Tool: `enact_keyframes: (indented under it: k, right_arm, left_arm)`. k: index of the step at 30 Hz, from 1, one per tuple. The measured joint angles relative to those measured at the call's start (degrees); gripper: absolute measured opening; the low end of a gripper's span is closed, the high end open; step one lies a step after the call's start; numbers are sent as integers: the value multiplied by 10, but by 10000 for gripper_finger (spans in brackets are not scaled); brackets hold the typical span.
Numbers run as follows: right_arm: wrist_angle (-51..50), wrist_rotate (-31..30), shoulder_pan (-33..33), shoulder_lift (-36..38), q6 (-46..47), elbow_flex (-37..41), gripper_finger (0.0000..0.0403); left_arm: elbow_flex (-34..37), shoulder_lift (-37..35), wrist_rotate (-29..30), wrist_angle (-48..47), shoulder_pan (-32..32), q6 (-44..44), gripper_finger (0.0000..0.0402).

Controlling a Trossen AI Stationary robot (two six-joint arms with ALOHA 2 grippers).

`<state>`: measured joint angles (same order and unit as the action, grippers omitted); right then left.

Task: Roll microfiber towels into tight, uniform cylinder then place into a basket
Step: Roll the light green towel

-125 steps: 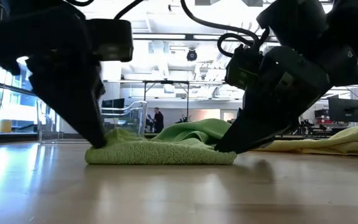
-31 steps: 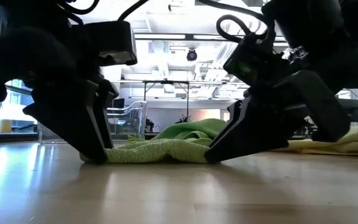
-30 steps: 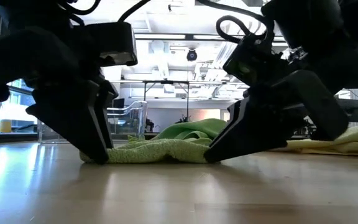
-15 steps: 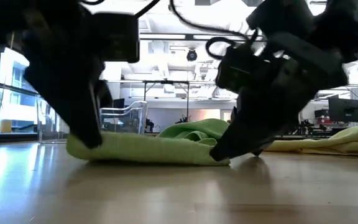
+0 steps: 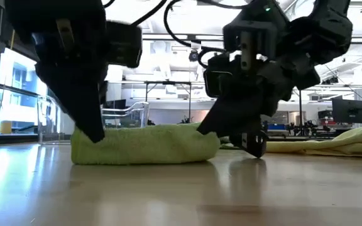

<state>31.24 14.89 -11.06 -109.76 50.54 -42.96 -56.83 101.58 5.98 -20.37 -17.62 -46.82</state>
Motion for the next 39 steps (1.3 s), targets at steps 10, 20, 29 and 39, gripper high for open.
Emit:
enact_keyframes:
  k: [10,20,29,39]
  right_arm:
    - [-38,-58,25,0,-24,0,3]
    - [-112,-34,40,49,-185,6,83]
    - [-136,-140,-17,141,-411,4,103]
    - [-24,-295,-74,30,-541,-25,128]
  left_arm:
    - [0,8,64,-58,20,-63,4]
    - [0,8,65,-71,46,-37,4]
    - [0,8,63,-68,63,-29,4]
    - [0,8,63,-64,65,-25,4]
